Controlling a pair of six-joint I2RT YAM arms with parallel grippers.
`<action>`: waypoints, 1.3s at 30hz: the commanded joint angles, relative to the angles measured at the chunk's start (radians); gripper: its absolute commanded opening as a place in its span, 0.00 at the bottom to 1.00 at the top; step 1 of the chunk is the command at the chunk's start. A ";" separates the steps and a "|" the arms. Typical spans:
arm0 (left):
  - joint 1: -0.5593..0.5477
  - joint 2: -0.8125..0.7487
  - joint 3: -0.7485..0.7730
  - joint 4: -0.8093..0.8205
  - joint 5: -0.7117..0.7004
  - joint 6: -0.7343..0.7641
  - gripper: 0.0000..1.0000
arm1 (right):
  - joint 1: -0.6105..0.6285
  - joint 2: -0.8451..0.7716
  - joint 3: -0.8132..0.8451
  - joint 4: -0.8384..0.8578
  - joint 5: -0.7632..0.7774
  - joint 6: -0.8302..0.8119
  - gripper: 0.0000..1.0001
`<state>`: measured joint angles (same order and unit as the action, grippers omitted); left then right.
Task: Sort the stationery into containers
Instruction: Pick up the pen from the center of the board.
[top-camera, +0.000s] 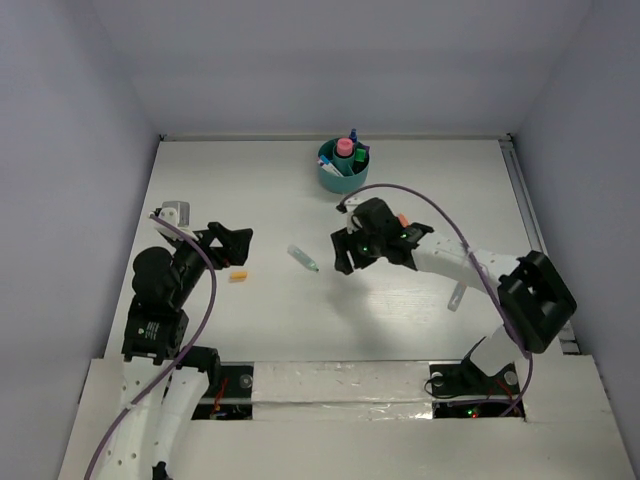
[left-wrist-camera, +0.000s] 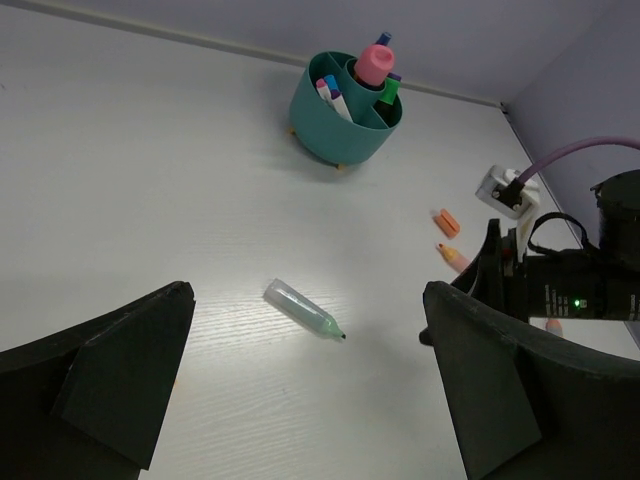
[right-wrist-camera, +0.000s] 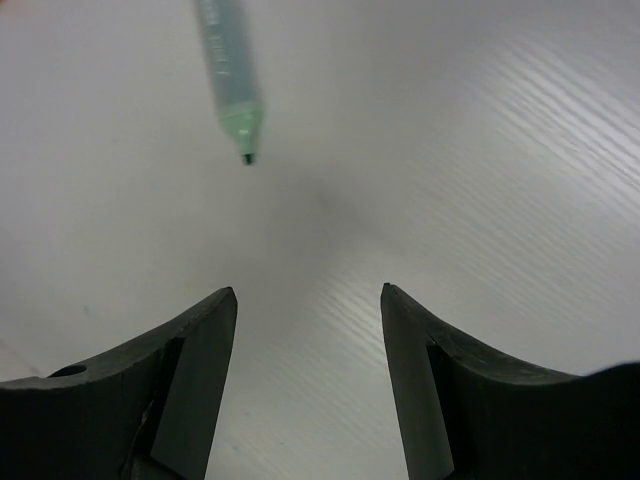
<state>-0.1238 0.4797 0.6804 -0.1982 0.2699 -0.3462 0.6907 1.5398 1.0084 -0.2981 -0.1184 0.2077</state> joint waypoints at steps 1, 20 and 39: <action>-0.005 0.008 -0.005 0.051 0.011 0.010 0.99 | 0.059 0.034 0.105 0.036 -0.058 -0.021 0.66; -0.005 0.004 -0.005 0.052 0.018 0.012 0.99 | -0.305 -0.218 -0.108 -0.026 0.420 0.180 0.65; -0.155 -0.113 0.008 0.023 -0.067 0.016 0.99 | -0.687 -0.412 -0.335 -0.282 0.444 0.472 0.71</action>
<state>-0.2539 0.3897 0.6804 -0.2005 0.2420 -0.3416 0.0265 1.1160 0.6868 -0.5514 0.3248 0.6548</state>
